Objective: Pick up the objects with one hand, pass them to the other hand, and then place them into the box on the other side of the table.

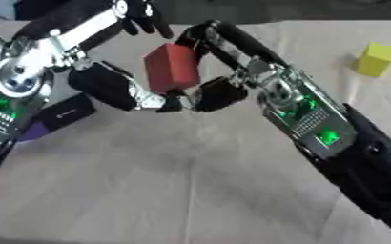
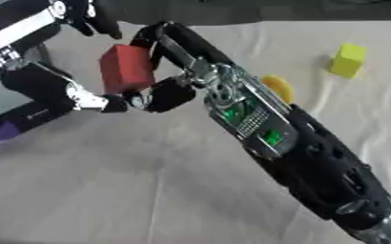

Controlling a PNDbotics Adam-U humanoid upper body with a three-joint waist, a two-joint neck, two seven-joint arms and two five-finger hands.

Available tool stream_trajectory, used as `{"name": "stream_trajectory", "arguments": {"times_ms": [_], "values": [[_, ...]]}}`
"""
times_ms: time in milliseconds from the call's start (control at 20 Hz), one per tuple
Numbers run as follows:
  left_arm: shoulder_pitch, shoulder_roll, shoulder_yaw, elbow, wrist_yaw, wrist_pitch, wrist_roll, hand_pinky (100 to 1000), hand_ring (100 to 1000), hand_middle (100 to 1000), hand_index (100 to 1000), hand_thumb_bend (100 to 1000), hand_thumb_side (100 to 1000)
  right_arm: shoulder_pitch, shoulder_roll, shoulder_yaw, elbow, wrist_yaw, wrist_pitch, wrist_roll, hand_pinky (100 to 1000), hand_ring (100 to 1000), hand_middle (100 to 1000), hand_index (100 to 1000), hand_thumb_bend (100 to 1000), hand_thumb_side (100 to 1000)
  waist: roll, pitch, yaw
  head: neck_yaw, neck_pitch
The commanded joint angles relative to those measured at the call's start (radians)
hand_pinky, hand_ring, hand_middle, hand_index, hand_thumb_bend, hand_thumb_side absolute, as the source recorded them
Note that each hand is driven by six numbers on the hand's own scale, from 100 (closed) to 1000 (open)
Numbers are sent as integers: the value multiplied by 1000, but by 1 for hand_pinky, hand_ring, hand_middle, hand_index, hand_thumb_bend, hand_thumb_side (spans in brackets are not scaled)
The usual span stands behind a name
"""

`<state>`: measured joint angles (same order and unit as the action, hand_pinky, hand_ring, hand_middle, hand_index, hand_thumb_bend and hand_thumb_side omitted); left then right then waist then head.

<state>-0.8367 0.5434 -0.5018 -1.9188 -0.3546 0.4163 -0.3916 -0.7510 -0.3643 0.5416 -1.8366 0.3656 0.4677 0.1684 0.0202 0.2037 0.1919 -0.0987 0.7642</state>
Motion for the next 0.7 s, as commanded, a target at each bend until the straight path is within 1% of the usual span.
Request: {"name": "stream_trajectory", "arguments": {"times_ms": [50,350,600,700], "values": [[-20,10,8,-9,-9,4,-6,762,739,686,696,666,250,-15,2,-7,-12,0,-2,-3,793,579,551,587,378,100,11,-36,0,8,6],[-23,-4,-1,18,-37,0,-5,759,738,684,695,671,259,-15,5,-6,-15,-7,-2,-3,792,578,550,587,377,100,12,-34,-2,13,6],[-25,-16,-4,39,-42,1,14,752,725,668,679,652,270,-14,6,-6,-16,-11,0,-5,793,577,549,586,376,100,12,-33,-4,16,6],[-24,-19,-6,43,-40,3,24,749,717,656,666,631,283,-14,6,-6,-15,-12,-1,-5,793,577,548,586,376,100,11,-33,-4,17,6]]}}
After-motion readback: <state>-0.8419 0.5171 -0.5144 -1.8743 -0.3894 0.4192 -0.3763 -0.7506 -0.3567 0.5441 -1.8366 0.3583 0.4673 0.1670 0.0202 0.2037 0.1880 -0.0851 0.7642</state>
